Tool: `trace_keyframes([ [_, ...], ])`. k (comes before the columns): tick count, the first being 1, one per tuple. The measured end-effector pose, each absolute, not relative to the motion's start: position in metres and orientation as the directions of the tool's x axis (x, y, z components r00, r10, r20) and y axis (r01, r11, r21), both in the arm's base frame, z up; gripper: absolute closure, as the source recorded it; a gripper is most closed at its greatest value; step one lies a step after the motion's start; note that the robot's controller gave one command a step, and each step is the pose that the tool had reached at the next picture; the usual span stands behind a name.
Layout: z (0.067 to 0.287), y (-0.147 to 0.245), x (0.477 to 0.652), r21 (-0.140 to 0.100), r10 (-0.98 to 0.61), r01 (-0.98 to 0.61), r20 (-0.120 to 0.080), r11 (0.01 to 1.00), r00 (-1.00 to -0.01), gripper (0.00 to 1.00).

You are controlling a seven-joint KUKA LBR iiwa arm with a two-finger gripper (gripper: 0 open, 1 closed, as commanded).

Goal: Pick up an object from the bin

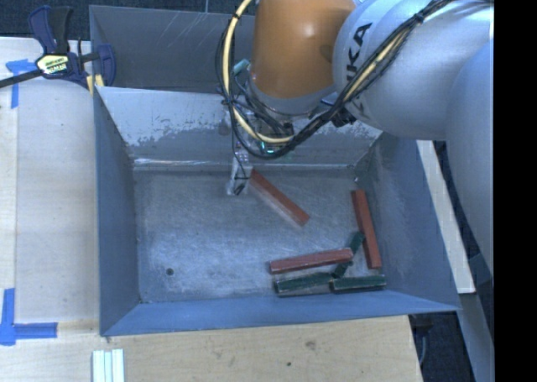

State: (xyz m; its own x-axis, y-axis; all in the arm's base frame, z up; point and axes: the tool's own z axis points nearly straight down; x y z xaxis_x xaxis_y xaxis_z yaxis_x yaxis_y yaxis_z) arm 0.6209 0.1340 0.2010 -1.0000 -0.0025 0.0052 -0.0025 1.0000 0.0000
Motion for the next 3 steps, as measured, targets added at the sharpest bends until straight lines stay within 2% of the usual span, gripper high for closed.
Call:
trace_keyframes([
  [1, 0.066, 0.08, 0.578, -0.001, -0.162, -0.162, 0.005, 0.987, -0.987, 0.0],
  [2, 0.138, -0.042, 0.564, -0.005, -0.063, -0.063, -0.008, 0.998, -0.998, 0.0],
  [3, 0.066, 0.019, 0.598, 0.002, -0.104, -0.104, -0.004, 0.995, -0.995, 0.0],
])
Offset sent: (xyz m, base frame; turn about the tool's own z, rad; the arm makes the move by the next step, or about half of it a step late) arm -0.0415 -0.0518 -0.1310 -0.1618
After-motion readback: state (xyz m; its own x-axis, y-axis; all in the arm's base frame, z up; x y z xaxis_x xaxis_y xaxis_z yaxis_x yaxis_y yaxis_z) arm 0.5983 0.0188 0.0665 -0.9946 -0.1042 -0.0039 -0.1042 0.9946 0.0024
